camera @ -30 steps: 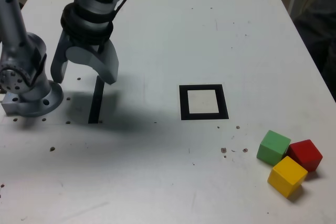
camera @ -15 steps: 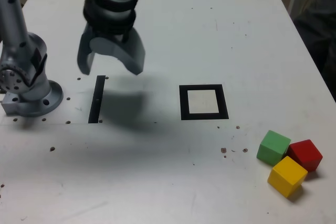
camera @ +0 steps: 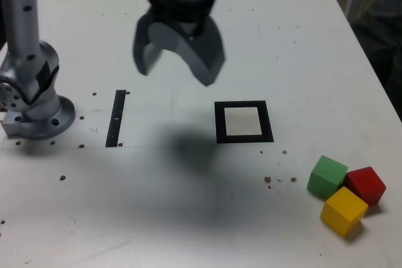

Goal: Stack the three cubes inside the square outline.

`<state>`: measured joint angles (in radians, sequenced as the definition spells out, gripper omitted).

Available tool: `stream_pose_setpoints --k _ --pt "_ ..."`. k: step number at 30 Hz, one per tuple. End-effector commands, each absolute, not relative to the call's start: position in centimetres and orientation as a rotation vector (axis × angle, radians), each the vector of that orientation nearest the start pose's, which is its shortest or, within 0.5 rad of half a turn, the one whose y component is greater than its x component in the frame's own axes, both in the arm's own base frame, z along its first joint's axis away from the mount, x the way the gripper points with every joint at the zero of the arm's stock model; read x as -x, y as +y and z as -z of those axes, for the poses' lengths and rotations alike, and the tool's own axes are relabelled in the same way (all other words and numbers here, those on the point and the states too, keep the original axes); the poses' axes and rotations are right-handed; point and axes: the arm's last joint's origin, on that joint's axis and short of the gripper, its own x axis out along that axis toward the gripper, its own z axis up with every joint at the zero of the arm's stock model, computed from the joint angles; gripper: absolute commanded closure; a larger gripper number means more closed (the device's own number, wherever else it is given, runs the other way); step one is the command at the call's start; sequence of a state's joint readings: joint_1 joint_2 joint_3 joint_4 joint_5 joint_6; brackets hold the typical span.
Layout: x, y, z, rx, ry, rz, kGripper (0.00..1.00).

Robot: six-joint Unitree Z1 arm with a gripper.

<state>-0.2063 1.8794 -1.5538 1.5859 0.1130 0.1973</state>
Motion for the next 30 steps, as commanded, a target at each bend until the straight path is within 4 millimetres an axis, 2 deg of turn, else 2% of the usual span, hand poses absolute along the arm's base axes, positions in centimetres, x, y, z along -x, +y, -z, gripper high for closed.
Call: stream_pose_setpoints --k 1,6,11,18,26,30 --pt "-32.1 -6.6 -33.5 -0.485 1.730 0.302 0.01" --pt "-36.3 -8.1 -33.8 -0.636 1.631 0.430 0.01" --pt "-39.3 -8.9 -34.4 -0.780 1.525 0.506 0.01" --pt "-42.0 -9.8 -34.3 -0.958 1.422 0.617 0.01" --pt "-44.3 -13.7 -33.4 -1.119 1.273 0.769 0.01" --pt "-45.1 -14.6 -33.1 -1.150 1.229 0.782 0.01"
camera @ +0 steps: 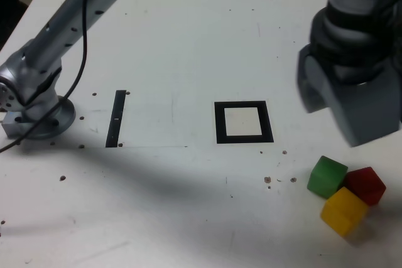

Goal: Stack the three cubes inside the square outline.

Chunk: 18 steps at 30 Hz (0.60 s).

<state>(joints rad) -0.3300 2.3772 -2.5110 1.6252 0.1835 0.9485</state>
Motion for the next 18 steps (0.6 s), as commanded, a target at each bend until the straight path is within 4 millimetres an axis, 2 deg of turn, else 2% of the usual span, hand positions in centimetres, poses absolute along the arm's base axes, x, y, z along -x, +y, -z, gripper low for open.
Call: stream_pose_setpoints --k 1,9,18 --pt "-45.4 -14.7 -32.9 -1.158 1.223 0.785 0.02" --pt "-48.0 -15.5 -29.3 -1.253 1.232 0.797 0.03" --pt "-48.9 -17.6 -25.9 -1.305 1.260 0.821 0.03"
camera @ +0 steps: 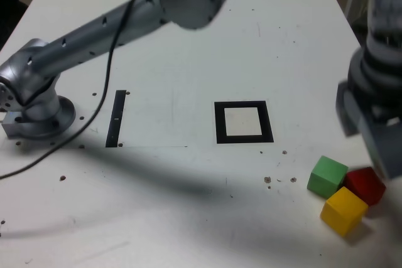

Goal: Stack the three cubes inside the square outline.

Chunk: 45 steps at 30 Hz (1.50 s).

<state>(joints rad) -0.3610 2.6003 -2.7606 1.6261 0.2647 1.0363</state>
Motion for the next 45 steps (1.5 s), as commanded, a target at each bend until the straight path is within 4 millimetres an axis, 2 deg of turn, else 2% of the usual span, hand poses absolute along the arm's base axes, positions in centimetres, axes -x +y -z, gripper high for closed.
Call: stream_pose_setpoints --k 1,12,22,39,45 --pt "-48.9 -17.8 -25.6 -1.308 1.261 0.823 0.03" --pt "-48.4 -20.5 -24.4 -1.312 1.255 0.829 0.04" --pt "-49.1 -20.8 -22.2 -1.300 1.287 0.819 0.06" --pt "-49.2 -20.6 -22.1 -1.338 1.299 0.771 0.09" --pt "-49.1 -20.5 -21.9 -1.346 1.320 0.776 0.15"
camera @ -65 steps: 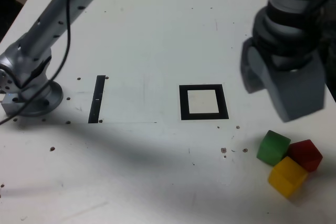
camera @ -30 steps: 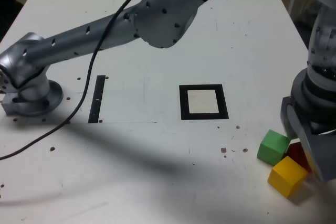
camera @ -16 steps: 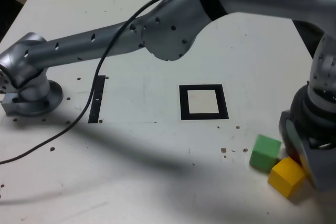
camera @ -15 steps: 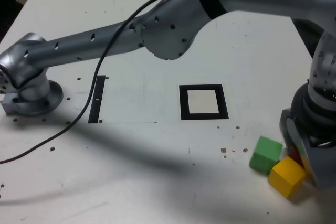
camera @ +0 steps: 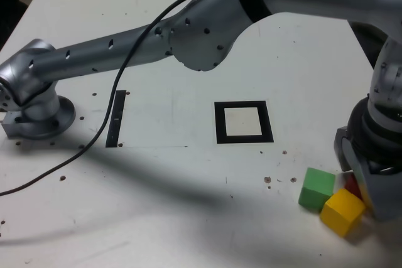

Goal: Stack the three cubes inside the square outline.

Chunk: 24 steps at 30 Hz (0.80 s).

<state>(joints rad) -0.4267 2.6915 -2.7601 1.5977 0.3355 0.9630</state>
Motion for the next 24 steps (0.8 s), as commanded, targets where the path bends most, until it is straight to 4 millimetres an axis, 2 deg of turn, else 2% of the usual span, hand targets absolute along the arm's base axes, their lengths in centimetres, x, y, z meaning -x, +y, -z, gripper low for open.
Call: stream_pose_setpoints --k 1,5,15,24 --pt "-49.08 -20.51 -21.87 -1.345 1.321 0.779 0.16" --pt "-49.00 -20.53 -21.93 -1.338 1.319 0.792 0.23" --pt "-48.97 -20.57 -21.50 -1.330 1.333 0.802 0.53" --pt "-48.83 -20.59 -22.16 -1.300 1.321 0.795 0.76"
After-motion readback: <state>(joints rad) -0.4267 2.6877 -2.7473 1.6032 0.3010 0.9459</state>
